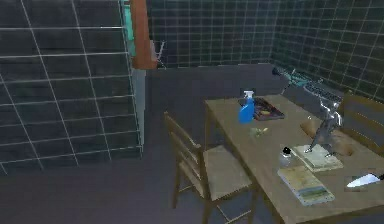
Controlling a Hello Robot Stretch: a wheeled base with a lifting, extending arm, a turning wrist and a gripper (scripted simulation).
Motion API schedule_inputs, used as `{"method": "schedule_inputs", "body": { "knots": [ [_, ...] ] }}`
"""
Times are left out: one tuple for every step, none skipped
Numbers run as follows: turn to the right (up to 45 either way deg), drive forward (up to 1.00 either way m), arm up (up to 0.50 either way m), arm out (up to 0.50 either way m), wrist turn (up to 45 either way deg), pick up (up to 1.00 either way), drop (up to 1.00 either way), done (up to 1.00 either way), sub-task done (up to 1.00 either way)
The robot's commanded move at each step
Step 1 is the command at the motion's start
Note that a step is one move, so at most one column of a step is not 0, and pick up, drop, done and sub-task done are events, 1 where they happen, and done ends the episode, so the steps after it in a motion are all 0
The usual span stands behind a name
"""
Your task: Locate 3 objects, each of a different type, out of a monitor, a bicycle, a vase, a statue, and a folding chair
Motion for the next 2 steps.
{"method": "schedule_inputs", "body": {
  "knots": [
    [36.0,0.00,0.00,0.00,0.0,0.00,0.00,0.00,0.00],
    [0.0,0.00,0.00,0.00,0.0,0.00,0.00,0.00,1.00]
  ]
}}
